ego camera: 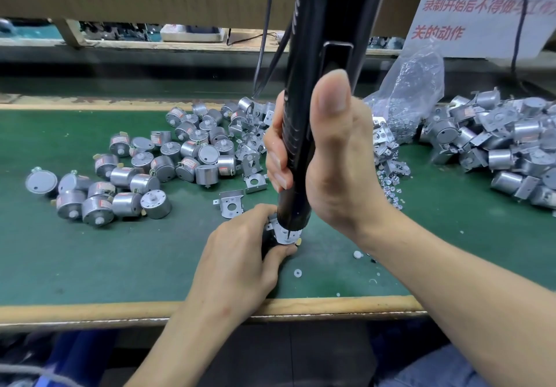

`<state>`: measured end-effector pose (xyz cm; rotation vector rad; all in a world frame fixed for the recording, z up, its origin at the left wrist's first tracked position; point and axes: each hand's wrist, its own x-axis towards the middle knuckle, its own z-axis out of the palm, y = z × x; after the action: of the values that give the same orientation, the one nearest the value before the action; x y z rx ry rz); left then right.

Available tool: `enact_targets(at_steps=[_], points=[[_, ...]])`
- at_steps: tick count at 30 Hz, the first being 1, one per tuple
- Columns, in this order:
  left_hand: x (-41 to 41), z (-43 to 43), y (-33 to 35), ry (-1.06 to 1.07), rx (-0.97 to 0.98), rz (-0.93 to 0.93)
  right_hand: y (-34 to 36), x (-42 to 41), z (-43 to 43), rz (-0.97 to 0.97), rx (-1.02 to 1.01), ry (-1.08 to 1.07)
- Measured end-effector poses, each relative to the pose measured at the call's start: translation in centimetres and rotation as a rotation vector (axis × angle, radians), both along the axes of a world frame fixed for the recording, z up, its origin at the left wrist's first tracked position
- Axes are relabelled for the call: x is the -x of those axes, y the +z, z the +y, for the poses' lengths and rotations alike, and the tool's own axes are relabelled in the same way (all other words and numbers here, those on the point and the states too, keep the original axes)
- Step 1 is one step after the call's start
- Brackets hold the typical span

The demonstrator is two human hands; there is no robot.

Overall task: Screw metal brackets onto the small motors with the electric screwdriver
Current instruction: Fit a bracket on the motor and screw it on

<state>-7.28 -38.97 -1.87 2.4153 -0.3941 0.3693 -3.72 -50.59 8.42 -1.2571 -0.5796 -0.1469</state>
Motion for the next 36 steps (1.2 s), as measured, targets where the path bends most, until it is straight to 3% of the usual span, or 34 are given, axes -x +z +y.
enact_targets(at_steps=[9,22,31,33,36], points=[[-0.1,0.1,-0.6,0.006,0.021,-0.002,-0.3,0.3,0.2,-0.046,0.002,0.01],[0.1,-0.1,-0.5,0.039,0.018,0.005,-1.2,-0.1,-0.2,-0.081,0.016,-0.214],[-0.1,0.0,-0.2,0.062,0.032,0.002,-2.3,-2.1,-3.5,-0.005,0.369,-0.297],[-0.2,0.2,-0.1,0.05,0.031,-0.003,-2.0,-2.4,-4.8,0.015,0.585,-0.407],[-0.1,0.3,0.3,0.035,0.068,-0.035,-2.2,-2.6,-6.7,0.093,1.123,-0.493]])
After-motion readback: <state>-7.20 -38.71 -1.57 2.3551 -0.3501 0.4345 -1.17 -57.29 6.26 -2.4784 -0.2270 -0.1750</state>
